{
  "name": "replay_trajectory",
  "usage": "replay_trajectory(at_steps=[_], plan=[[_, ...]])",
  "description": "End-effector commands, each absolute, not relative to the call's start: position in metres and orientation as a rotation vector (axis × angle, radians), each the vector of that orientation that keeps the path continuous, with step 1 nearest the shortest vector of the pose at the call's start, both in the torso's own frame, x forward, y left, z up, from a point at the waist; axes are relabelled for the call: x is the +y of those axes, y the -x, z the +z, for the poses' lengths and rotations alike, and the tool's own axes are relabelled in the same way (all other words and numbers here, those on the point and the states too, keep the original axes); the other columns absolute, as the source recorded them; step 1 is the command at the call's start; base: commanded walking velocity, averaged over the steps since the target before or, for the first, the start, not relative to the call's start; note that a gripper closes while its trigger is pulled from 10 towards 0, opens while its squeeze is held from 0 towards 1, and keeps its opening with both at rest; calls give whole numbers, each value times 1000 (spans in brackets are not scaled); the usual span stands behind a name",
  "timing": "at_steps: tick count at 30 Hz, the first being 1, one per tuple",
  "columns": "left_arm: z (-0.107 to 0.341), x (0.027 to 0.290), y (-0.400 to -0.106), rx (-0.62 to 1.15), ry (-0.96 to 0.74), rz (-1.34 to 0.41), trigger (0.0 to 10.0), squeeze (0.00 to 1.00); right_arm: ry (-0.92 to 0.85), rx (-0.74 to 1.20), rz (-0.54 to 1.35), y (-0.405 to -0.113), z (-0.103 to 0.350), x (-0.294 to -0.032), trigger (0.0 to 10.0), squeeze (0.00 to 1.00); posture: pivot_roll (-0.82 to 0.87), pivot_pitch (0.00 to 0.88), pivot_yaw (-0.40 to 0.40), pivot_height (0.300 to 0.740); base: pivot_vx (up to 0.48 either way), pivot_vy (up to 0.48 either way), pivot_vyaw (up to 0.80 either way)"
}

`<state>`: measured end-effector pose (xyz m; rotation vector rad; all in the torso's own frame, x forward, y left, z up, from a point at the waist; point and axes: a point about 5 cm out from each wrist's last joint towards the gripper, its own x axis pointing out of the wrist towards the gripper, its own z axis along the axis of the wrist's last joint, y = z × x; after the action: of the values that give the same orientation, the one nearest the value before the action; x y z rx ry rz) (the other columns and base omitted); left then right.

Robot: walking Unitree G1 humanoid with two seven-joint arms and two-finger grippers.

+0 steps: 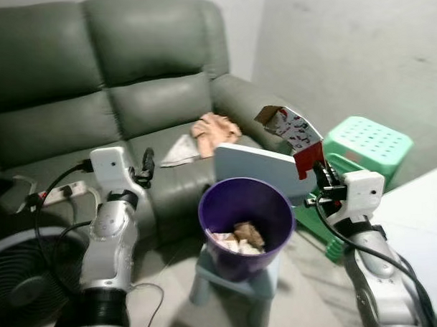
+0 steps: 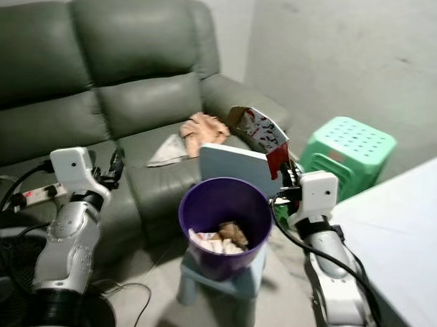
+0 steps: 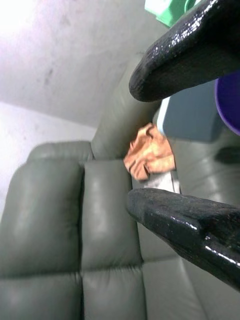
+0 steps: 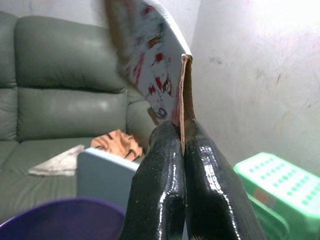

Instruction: Picking trash to rubbish bin

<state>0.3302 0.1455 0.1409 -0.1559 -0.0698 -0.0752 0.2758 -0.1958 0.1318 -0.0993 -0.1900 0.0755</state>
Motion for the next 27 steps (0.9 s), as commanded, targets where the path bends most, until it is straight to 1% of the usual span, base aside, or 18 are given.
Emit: replay_trajectory(at_steps=[1, 4, 9, 14, 17, 24, 27], plan=[[147, 160, -331, -89, 130, -35, 10000, 0, 85, -224, 106, -279, 140, -186, 10000, 0, 31, 0, -64, 740, 364, 0, 0], [147, 160, -331, -89, 136, -32, 10000, 0, 84, -222, 112, -279, 140, -185, 10000, 0, 32, 0, -65, 740, 331, 0, 0], [146, 159, -330, -92, 131, -22, 10000, 0, 100, -207, 178, -280, 139, -181, 10000, 0, 35, 0, -67, 740, 0, 0, 0], [141, 154, -327, -70, 111, -49, 10000, 0, 142, -177, 288, -285, 138, -179, 10000, 0, 37, 0, -71, 740, 0, 0, 0], [138, 153, -322, -64, 97, -65, 10000, 0, 182, -143, 400, -291, 138, -178, 10000, 0, 44, 0, -78, 740, 0, 0, 0], [134, 146, -309, -53, 98, -127, 10000, 0, 245, -118, 473, -304, 141, -180, 10000, 0, 63, 0, -93, 740, 0, 0, 0], [129, 138, -297, -36, 92, -170, 10000, 0, 285, -99, 533, -313, 142, -177, 10000, 0, 75, 1, -105, 740, 0, 0, 0]])
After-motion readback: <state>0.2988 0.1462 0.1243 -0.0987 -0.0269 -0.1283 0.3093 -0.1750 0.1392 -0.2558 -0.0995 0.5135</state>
